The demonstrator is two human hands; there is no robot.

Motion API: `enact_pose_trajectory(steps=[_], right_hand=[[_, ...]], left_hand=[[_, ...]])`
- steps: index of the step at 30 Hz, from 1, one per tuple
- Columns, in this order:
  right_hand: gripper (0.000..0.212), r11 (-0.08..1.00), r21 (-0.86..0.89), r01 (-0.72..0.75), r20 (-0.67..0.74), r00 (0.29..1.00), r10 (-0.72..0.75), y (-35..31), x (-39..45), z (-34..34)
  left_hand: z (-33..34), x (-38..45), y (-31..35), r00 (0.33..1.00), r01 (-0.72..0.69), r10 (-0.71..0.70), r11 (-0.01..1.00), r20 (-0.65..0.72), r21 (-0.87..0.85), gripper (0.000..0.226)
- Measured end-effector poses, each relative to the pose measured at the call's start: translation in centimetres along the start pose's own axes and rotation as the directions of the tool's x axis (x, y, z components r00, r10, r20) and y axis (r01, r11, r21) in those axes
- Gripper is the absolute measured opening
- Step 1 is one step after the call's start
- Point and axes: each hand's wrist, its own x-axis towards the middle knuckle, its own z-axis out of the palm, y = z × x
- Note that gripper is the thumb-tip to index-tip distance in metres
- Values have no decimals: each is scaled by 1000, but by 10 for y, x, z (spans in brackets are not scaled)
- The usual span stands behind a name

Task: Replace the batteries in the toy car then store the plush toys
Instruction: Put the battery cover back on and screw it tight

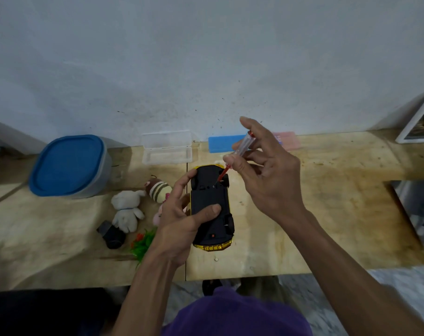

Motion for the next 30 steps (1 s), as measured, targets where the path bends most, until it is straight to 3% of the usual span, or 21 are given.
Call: enact_pose_trajectory(steps=[7,18,24,30], right_hand=[[57,996,85,-31,9,999,31,-5,5,-4],[50,951,-145,272,107,960,-258,-3,-5,1],[50,967,-148,207,10,978,-207,10,-17,5],[51,981,-148,122,40,992,-117,15,-28,10]], left_hand=[[-4,-2,6,998,-20,20,1000,61,1,78],[-4,0,-2,998,-57,57,995,8,87,64],[-8,-2,-12,999,-34,37,994,-26,100,65],[-15,0,-14,999,-24,28,995,-37,94,65]])
